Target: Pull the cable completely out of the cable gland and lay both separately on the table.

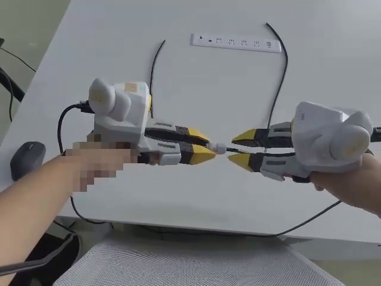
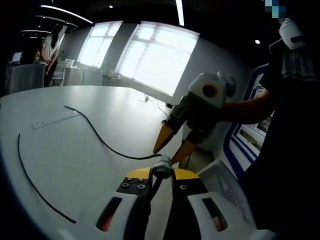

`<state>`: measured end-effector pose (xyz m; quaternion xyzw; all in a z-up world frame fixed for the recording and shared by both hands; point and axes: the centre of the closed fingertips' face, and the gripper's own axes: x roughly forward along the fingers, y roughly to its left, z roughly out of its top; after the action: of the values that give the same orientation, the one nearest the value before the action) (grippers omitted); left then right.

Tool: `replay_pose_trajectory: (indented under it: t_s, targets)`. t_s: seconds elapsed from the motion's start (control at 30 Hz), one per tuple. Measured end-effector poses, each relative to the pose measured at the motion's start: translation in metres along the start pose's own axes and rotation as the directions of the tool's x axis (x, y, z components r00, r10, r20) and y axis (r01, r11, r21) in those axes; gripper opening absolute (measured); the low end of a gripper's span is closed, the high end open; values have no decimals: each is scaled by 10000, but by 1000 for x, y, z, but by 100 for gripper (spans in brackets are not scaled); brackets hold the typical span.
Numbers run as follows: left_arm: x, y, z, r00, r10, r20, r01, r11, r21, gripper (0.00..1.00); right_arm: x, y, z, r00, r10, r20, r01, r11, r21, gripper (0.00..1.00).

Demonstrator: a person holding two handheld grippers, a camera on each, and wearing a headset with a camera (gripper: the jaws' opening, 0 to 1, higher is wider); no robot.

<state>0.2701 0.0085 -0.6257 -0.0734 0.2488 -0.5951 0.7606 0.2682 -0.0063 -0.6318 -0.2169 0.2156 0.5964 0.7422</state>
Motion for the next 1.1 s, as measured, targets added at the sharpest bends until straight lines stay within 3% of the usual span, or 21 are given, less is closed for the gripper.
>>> replay_pose_trajectory:
  t_s: [0.27,0.43,0.6,1.1]
  targets:
    - [1,1,0,10000,45,-89,-45,10000,16,15,4,4,2,9997,-245,-23,244,9996,-160,5]
    - [3,2,-1,9998,95,-146,-95,10000,8,15,5,-2,-3,9979,-637,-66,638,9977,205,2]
    - [4,2,-1,9998,110,-153,-110,9999,-23,15,4,-1,-5,9959,-904,-61,904,9959,33,1]
    - [6,0,-1,9999,96,-142,-97,9999,-61,14,3,-2,-8,9940,-1081,-169,1087,9931,434,0]
